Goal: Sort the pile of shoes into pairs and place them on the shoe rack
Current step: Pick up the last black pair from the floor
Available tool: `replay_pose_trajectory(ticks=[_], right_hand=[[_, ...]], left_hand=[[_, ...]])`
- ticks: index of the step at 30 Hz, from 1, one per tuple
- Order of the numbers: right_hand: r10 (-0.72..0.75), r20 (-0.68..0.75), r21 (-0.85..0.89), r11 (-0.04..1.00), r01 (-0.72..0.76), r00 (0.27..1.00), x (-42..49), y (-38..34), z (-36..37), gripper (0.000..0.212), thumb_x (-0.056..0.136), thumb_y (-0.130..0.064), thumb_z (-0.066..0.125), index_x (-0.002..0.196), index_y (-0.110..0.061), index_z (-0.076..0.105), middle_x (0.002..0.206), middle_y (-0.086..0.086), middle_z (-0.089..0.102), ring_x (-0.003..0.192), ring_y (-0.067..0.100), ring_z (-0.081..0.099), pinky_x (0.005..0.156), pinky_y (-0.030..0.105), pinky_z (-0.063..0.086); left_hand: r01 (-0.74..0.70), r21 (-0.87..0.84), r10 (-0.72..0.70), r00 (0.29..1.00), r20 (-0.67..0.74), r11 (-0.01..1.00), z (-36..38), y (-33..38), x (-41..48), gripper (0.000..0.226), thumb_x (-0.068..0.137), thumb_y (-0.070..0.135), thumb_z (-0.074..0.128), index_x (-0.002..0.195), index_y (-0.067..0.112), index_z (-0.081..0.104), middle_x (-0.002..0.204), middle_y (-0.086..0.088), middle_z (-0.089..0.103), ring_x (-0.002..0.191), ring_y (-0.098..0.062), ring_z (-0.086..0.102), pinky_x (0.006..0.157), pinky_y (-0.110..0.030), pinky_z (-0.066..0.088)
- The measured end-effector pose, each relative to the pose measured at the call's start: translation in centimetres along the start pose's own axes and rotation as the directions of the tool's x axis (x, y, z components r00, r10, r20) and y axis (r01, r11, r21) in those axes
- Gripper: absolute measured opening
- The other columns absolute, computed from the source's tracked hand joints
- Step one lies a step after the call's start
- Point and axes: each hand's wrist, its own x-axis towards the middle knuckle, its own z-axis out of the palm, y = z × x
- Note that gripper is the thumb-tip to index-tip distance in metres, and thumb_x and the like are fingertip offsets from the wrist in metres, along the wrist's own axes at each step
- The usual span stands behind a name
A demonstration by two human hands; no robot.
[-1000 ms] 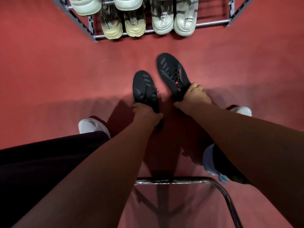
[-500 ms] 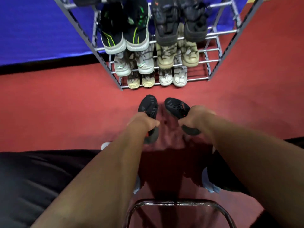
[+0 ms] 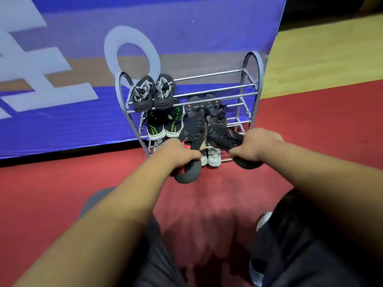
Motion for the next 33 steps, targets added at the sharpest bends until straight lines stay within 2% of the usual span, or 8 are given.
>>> replay_pose_trajectory(ticks=[4,8,12,15,21,27,30,33], right_hand=[[0.034,-0.136,0.111,0.994,-0.019,0.99,0.5,0.4,-3.0,0.053,0.072,-0.069,0.057,0.075,-0.017,0.062,0.076,0.0,0.061,0.076,0.028,0.061,0.065,0.031,0.045],[0.1,-0.193,0.311,0.95,-0.035,0.976,2.8,0.0,-5.3,0.052,0.069,-0.068,0.064,0.073,-0.017,0.064,0.073,-0.001,0.063,0.063,0.016,0.056,0.056,0.029,0.038],[0.14,-0.254,0.418,0.908,-0.022,0.957,7.0,-1.1,-7.1,0.052,0.065,-0.069,0.066,0.077,-0.018,0.064,0.074,-0.002,0.064,0.063,0.017,0.058,0.053,0.028,0.036],[0.143,-0.281,0.437,0.899,-0.006,0.949,10.9,-1.9,-8.5,0.05,0.067,-0.066,0.066,0.076,-0.017,0.065,0.072,-0.001,0.065,0.064,0.019,0.06,0.052,0.027,0.037],[0.168,-0.297,0.431,0.902,-0.025,0.94,19.0,-3.5,-9.1,0.047,0.068,-0.063,0.064,0.076,-0.016,0.064,0.071,0.001,0.064,0.064,0.022,0.06,0.055,0.029,0.042],[0.198,-0.258,0.412,0.908,-0.078,0.946,24.4,-4.6,-7.9,0.049,0.073,-0.065,0.064,0.078,-0.016,0.063,0.075,0.002,0.062,0.061,0.021,0.055,0.052,0.028,0.037],[0.208,-0.247,0.419,0.904,-0.089,0.946,25.8,-5.1,-7.0,0.05,0.072,-0.066,0.066,0.078,-0.017,0.062,0.077,0.001,0.063,0.061,0.02,0.055,0.053,0.028,0.039],[0.219,-0.262,0.443,0.893,-0.084,0.94,26.4,-5.6,-6.1,0.063,0.067,-0.071,0.067,0.091,-0.014,0.058,0.09,0.003,0.063,0.073,0.026,0.06,0.057,0.032,0.042]], left_hand=[[-0.065,-0.016,0.063,0.992,-0.108,0.998,-3.4,3.3,0.3,0.045,0.068,0.053,0.081,0.067,0.01,0.069,0.064,-0.008,0.067,0.062,-0.026,0.065,0.06,-0.03,0.051],[-0.071,-0.062,0.059,0.982,-0.18,0.996,-5.3,5.9,2.7,0.044,0.069,0.053,0.078,0.078,0.011,0.071,0.075,-0.007,0.07,0.071,-0.027,0.066,0.061,-0.032,0.05],[-0.052,-0.037,0.042,0.972,-0.231,0.998,-6.5,8.2,6.8,0.044,0.069,0.054,0.075,0.077,0.012,0.068,0.074,-0.006,0.066,0.068,-0.024,0.063,0.054,-0.028,0.041],[-0.056,-0.012,0.051,0.963,-0.264,0.998,-7.2,9.6,10.6,0.038,0.072,0.052,0.074,0.073,0.015,0.065,0.071,-0.003,0.064,0.066,-0.021,0.061,0.055,-0.028,0.041],[-0.03,0.06,0.049,0.938,-0.344,0.998,-8.0,12.4,17.9,0.032,0.073,0.049,0.07,0.078,0.018,0.065,0.078,-0.001,0.064,0.068,-0.02,0.059,0.06,-0.029,0.043],[-0.007,0.119,0.046,0.942,-0.331,0.993,-7.1,13.5,22.9,0.033,0.072,0.051,0.069,0.088,0.023,0.067,0.089,-0.001,0.064,0.084,-0.029,0.065,0.069,-0.033,0.049],[0.009,0.17,0.046,0.946,-0.321,0.985,-6.4,13.3,24.2,0.033,0.077,0.053,0.067,0.079,0.02,0.063,0.079,0.0,0.058,0.074,-0.025,0.06,0.065,-0.032,0.046],[0.007,0.175,0.055,0.936,-0.347,0.985,-6.1,13.0,25.1,0.038,0.079,0.057,0.064,0.078,0.018,0.064,0.078,-0.001,0.059,0.064,-0.019,0.053,0.056,-0.03,0.04]])
